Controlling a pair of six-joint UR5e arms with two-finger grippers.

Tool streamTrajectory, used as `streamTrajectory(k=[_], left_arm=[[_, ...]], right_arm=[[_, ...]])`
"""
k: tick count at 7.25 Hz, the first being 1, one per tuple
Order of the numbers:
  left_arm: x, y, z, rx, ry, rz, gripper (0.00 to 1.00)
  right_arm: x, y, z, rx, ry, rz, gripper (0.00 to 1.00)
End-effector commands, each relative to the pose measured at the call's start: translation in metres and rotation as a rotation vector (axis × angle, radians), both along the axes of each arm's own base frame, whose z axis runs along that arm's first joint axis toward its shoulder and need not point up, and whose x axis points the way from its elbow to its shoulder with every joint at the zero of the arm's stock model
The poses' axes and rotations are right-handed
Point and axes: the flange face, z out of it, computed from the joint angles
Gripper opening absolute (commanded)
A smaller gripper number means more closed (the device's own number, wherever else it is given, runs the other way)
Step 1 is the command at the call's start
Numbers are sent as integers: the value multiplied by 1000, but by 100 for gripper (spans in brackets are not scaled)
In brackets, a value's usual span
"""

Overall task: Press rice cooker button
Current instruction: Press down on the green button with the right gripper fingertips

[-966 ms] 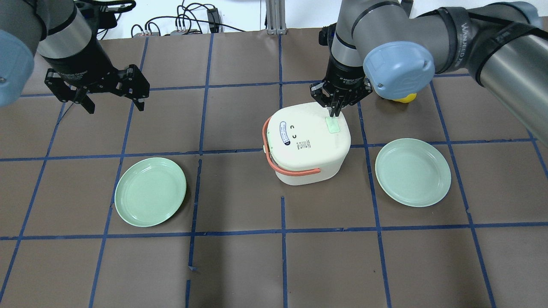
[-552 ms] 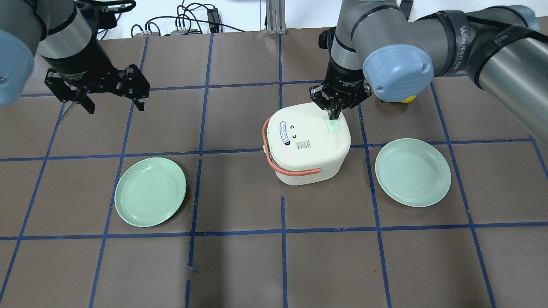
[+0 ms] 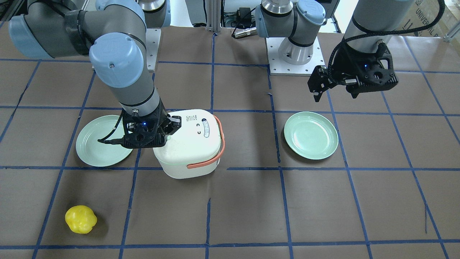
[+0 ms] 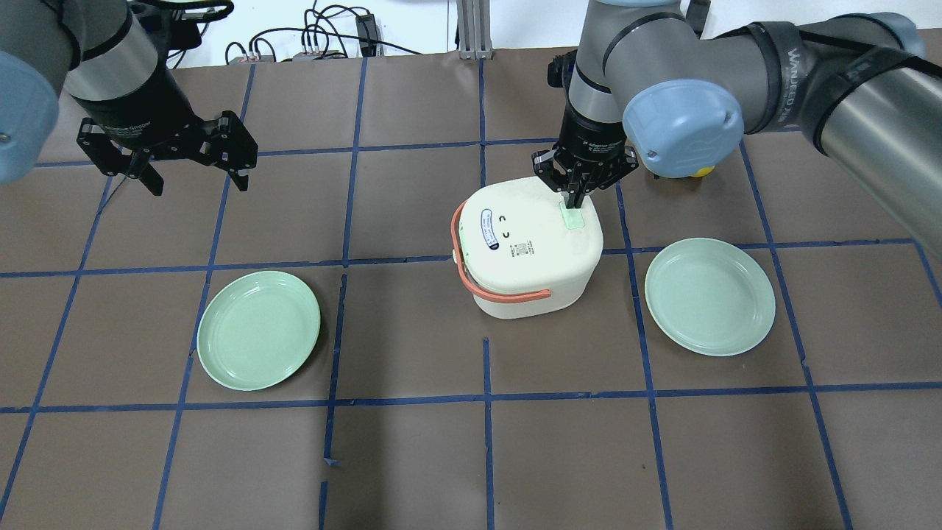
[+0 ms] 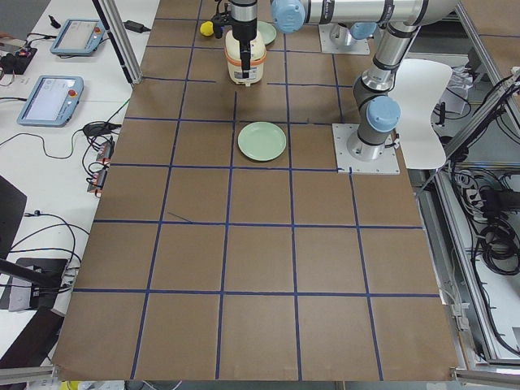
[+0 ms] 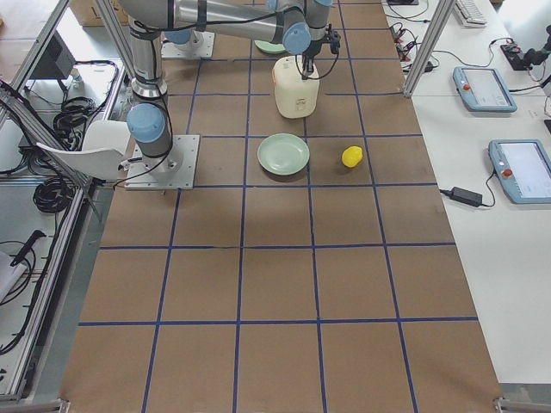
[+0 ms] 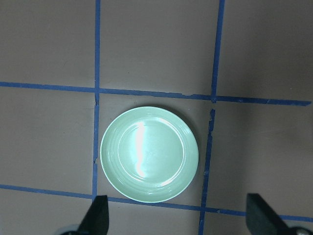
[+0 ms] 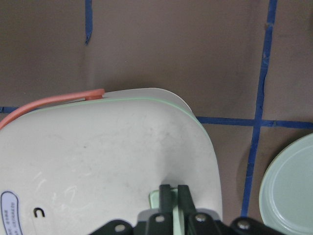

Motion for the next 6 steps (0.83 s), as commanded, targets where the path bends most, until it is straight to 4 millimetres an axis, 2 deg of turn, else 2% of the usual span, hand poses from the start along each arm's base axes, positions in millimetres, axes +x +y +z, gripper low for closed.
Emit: streamTrajectory(k=[1,6], left_arm=[[0,0,0,0,0,0,100],[0,0,0,0,0,0,100]], right_arm=[[2,0,-1,5,2,-23,16],[3,1,-5,12,5,-22,14]])
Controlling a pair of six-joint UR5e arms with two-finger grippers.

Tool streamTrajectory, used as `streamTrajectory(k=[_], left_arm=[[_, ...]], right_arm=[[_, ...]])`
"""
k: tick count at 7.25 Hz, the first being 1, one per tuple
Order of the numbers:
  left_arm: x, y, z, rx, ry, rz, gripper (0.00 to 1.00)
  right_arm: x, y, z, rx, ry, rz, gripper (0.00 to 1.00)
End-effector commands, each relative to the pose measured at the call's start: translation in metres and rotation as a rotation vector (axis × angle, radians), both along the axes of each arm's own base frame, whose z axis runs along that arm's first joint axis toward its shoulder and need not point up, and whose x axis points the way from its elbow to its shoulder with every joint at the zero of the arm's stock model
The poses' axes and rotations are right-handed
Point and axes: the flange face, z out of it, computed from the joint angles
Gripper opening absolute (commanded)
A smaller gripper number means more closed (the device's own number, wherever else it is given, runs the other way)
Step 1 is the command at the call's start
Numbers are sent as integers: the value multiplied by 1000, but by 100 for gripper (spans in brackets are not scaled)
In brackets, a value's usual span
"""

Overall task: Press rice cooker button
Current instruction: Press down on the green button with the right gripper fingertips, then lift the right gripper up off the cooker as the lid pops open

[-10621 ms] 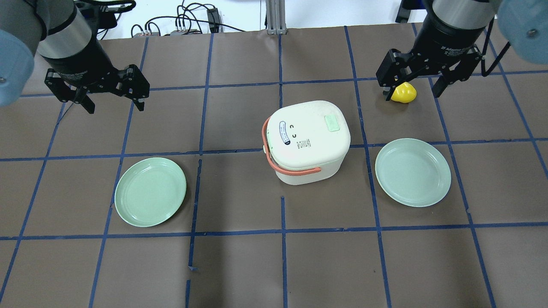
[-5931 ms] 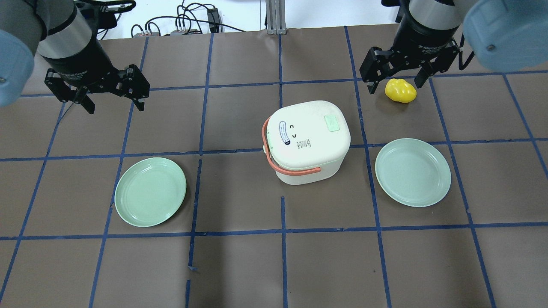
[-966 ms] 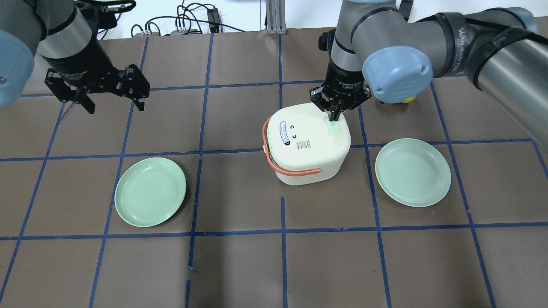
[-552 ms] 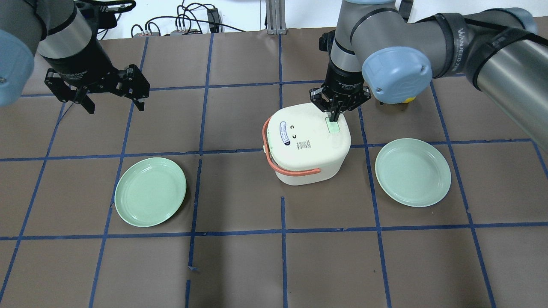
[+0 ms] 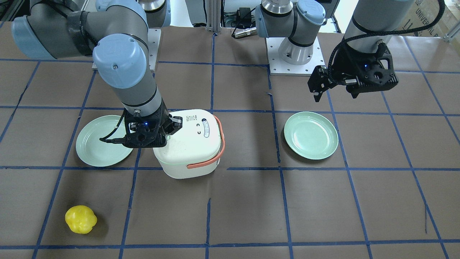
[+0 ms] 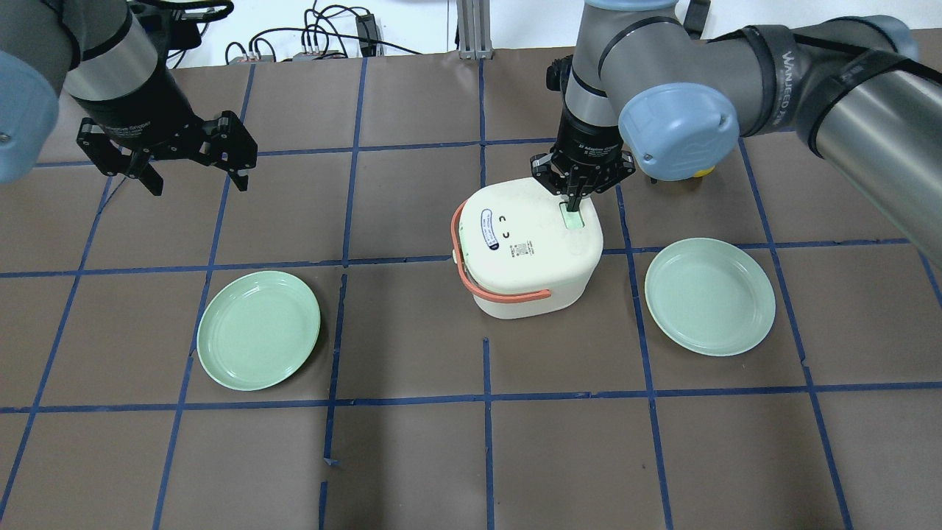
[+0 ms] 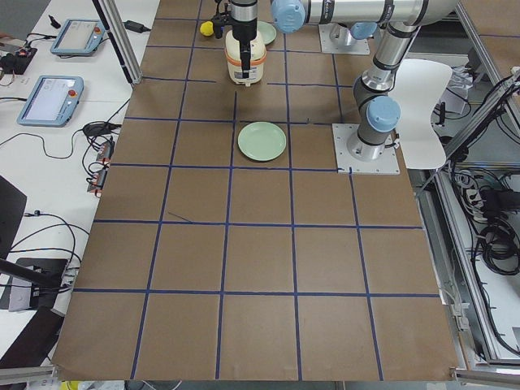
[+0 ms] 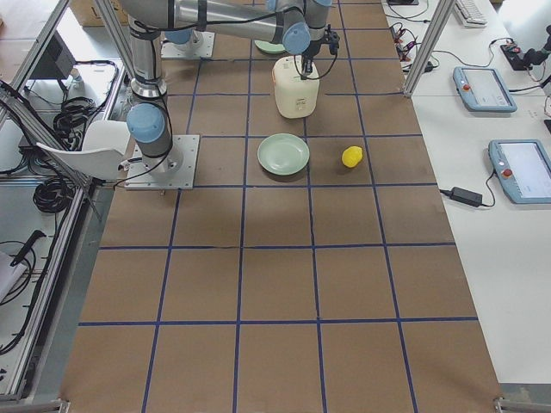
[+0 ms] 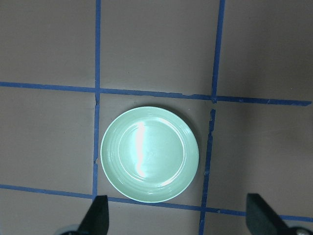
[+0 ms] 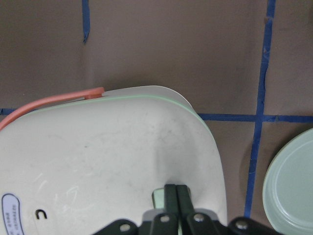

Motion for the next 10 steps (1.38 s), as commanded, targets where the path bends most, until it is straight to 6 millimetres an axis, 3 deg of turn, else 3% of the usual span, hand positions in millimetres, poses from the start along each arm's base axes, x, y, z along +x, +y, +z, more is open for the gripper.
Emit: streamTrajectory(k=[1,3,4,5,6,8,10], left_arm=[[0,0,0,2,0,0,100],[0,0,0,0,0,0,100],[0,0,0,2,0,0,100],[0,0,0,0,0,0,100],[0,0,0,0,0,0,100],[0,0,0,0,0,0,100],[0,0,0,0,2,0,100]], right_arm=[[0,0,-1,2,0,0,14],[-2,4,13,26,14,-2,15],[-2,10,43,7,17,-2,27],[-8,11,89,-79,51,0,69],[-14,5,119,-121,57,6,100],[-33,15,153,-106,135,104,100],[-64,26,146,-59,125,79,100]])
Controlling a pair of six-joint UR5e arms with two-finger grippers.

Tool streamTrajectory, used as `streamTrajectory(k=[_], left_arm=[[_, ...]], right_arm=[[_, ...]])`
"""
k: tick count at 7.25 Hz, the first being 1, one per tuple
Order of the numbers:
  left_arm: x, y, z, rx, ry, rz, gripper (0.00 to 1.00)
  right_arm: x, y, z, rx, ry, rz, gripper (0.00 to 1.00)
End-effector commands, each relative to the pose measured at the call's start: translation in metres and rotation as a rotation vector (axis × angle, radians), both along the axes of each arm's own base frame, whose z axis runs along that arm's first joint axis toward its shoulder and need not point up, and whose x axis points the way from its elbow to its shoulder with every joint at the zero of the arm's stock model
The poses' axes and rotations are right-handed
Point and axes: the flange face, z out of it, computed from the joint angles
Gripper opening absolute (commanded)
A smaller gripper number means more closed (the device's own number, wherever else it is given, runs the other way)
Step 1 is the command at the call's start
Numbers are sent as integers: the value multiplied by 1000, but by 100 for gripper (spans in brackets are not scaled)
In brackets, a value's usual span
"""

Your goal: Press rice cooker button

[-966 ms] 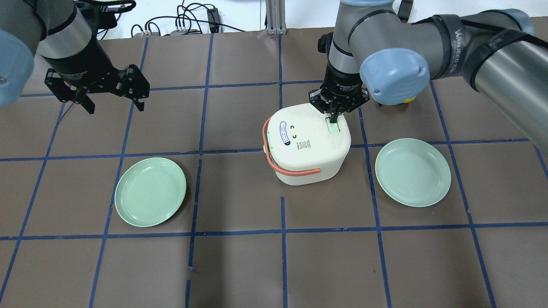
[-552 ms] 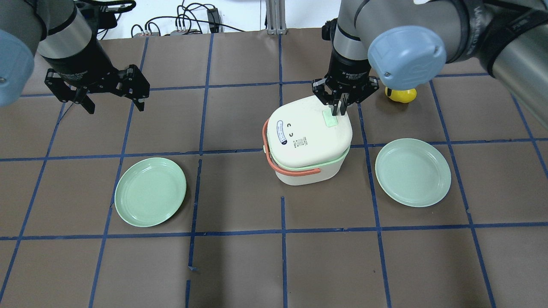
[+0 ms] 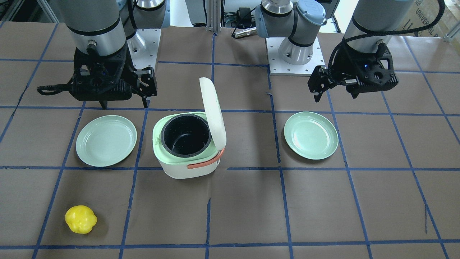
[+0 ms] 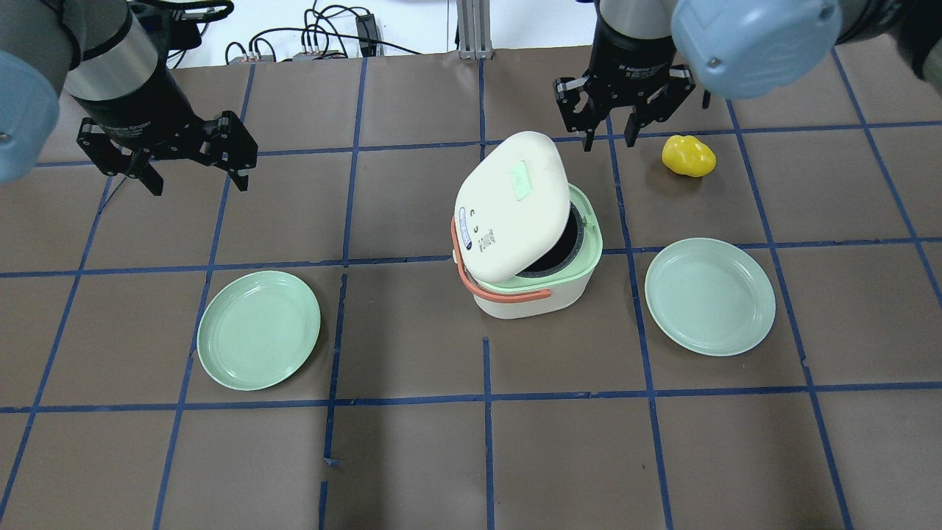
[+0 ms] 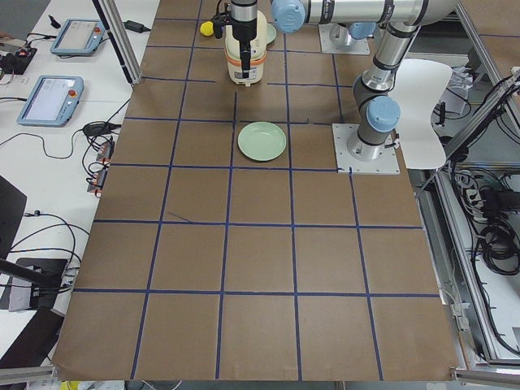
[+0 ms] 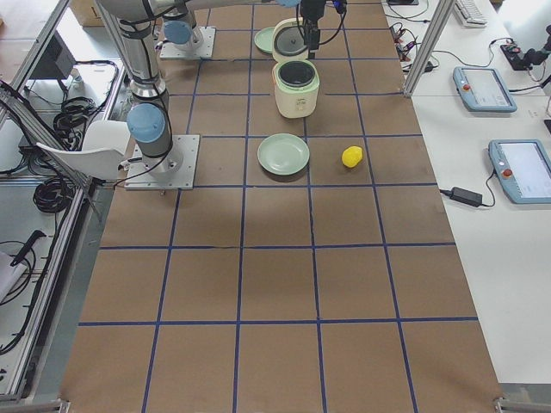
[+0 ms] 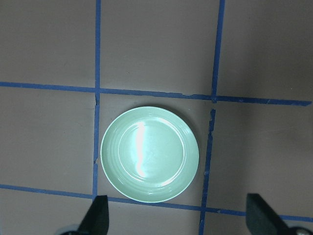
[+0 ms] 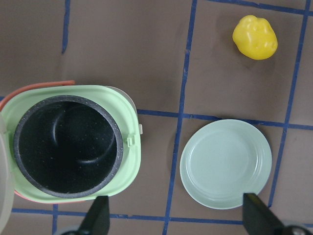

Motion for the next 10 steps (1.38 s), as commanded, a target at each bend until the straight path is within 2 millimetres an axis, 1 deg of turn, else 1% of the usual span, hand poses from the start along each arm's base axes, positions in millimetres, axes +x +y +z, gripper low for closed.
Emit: streamTrajectory(k=[1,2,3,5,10], left_arm=[[0,0,0,0,0,0,100],[0,0,0,1,0,0,100],[0,0,0,0,0,0,100],[0,0,0,0,0,0,100],[0,0,0,0,0,0,100]], right_arm=[[-39,17,-6,25,-6,-4,100],[-48,30,-13,41,-48,-27,100],[-44,32,-12,16,-80,-33,100],[-36,33,-11,13,-149,-37,100],[-36,30,-17,24,-152,-37,100]])
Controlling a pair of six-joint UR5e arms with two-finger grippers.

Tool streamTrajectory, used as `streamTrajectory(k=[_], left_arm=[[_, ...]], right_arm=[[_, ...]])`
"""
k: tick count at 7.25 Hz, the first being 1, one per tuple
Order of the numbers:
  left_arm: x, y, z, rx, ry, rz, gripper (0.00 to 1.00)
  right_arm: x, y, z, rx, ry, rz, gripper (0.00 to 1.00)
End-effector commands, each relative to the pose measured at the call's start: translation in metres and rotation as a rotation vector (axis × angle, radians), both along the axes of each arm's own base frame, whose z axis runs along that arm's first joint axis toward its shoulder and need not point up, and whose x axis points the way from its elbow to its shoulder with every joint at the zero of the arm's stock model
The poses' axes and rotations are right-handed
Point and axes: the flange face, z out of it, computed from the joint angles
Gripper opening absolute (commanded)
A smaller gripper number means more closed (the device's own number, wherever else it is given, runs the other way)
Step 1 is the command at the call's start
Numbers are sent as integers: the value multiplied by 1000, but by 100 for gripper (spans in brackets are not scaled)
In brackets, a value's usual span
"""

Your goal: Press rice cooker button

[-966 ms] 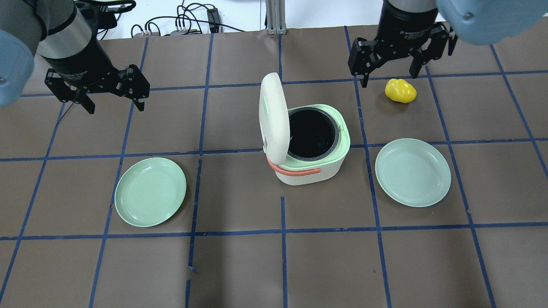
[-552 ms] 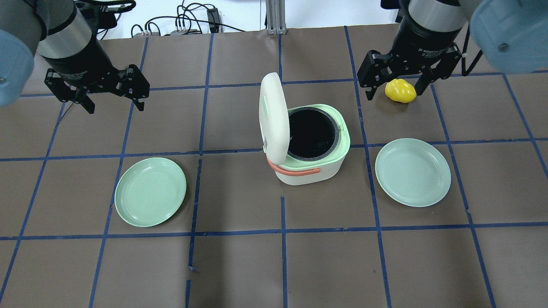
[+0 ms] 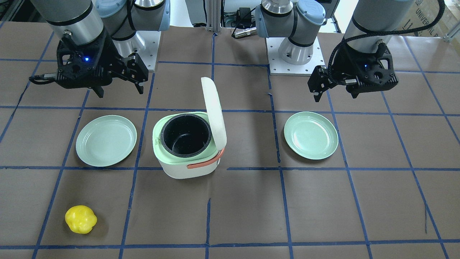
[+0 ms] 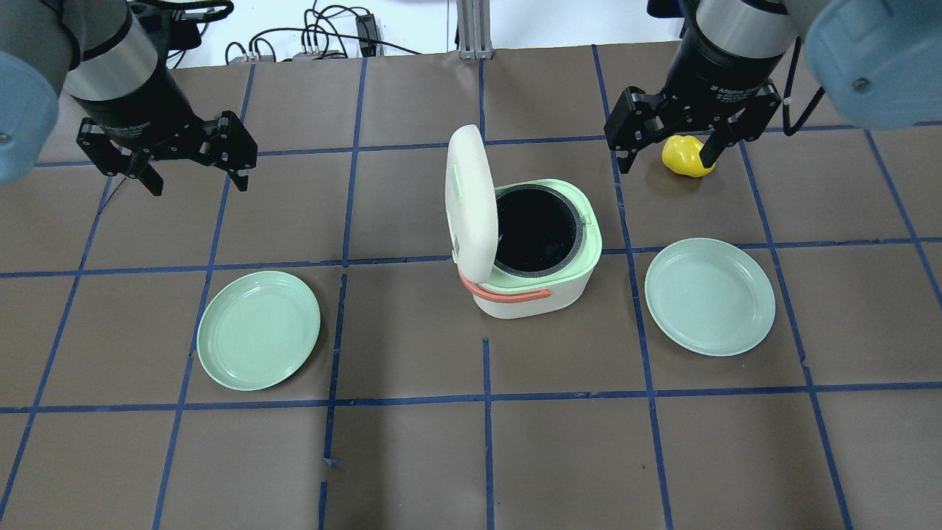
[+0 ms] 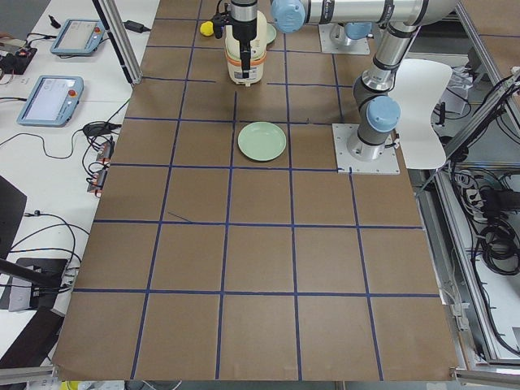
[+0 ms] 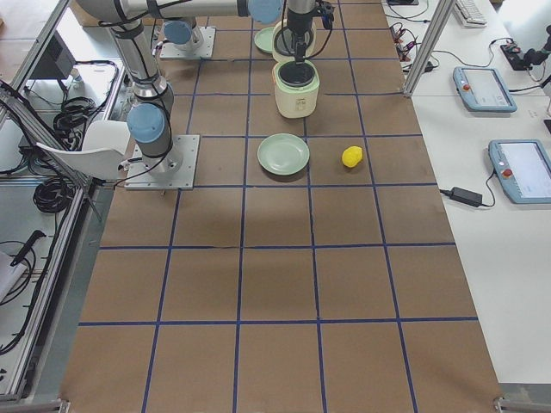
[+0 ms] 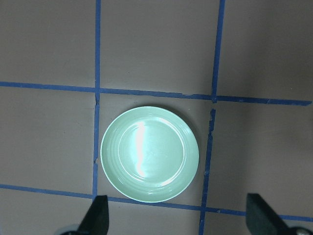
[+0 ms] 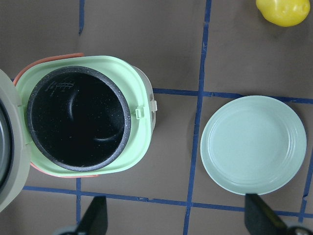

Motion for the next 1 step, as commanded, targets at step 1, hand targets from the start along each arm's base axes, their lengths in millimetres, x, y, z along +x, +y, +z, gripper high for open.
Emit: streamTrajectory(k=[1], left_arm=[[0,0,0,0,2,0,100]], right_arm=[[0,0,0,-4,0,1,100]])
